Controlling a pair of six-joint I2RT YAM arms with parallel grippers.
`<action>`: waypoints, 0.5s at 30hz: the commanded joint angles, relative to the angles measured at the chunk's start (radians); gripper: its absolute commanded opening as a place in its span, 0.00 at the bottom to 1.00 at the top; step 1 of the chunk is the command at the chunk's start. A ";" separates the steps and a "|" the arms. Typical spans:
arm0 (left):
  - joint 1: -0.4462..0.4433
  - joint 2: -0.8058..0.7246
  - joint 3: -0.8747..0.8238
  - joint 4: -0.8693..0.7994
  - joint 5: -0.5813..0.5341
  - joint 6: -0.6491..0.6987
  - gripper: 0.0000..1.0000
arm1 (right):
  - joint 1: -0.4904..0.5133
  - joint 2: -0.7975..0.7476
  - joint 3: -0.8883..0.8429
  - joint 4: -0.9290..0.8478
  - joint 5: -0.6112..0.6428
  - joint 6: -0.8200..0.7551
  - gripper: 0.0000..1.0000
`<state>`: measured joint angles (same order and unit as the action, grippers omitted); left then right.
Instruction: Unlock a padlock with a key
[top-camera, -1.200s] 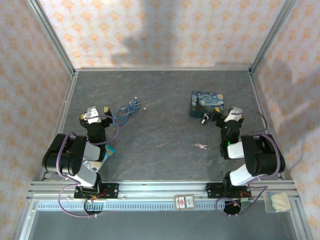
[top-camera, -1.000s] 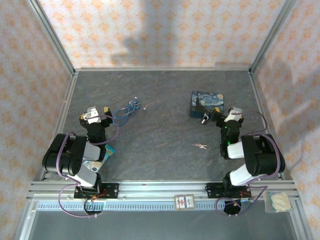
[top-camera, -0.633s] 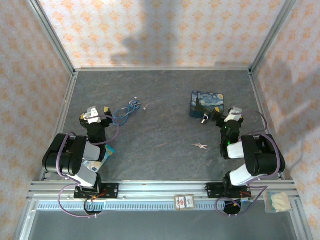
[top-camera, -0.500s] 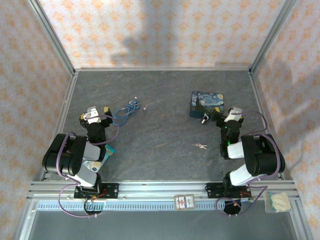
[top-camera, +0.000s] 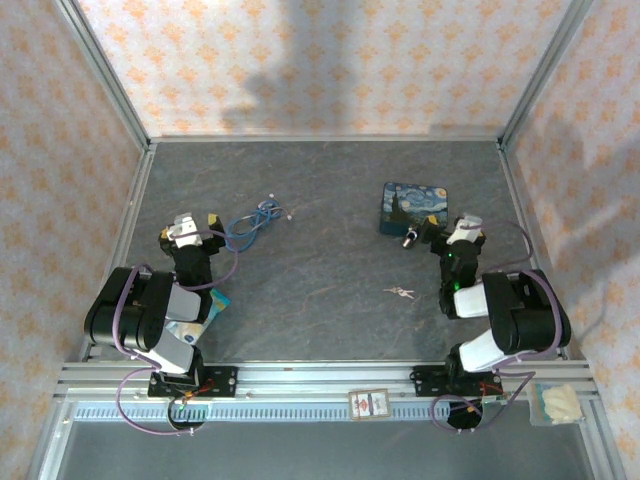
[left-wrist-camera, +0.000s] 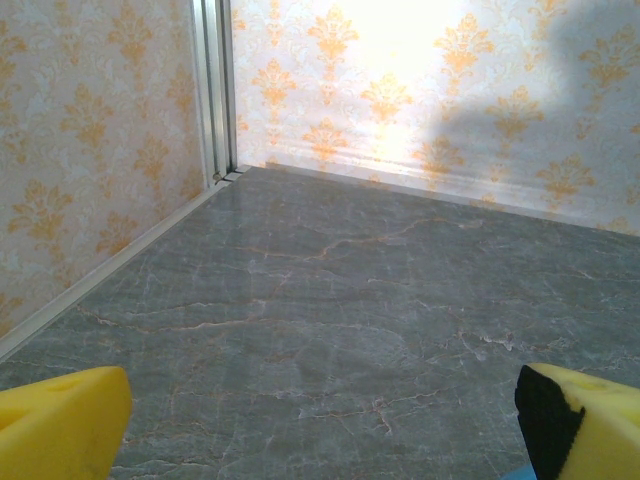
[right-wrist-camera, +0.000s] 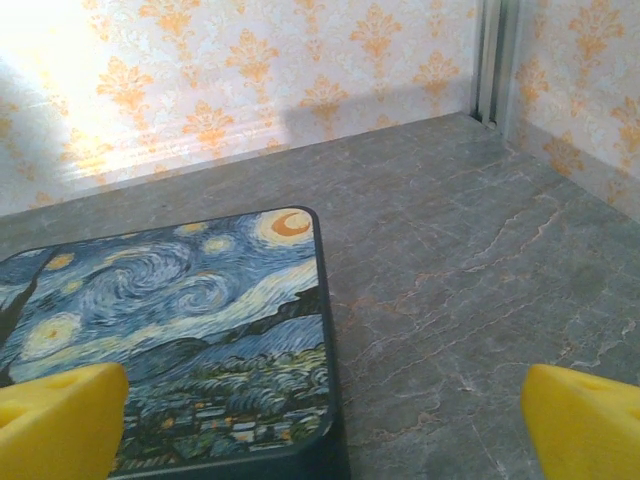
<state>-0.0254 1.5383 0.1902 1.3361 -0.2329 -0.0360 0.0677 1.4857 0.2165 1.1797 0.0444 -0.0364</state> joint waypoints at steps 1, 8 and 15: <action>-0.005 -0.008 0.005 0.028 -0.040 -0.016 0.99 | 0.024 -0.086 0.035 -0.071 0.062 -0.034 1.00; -0.114 -0.159 0.083 -0.205 -0.159 0.084 0.99 | 0.030 -0.247 0.237 -0.587 0.156 0.131 1.00; -0.155 -0.257 0.330 -0.619 -0.057 -0.250 0.99 | -0.020 -0.151 0.538 -1.009 -0.021 0.322 0.99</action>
<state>-0.1768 1.2972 0.4572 0.9245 -0.3397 -0.0998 0.0761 1.2793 0.6601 0.4473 0.1024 0.1738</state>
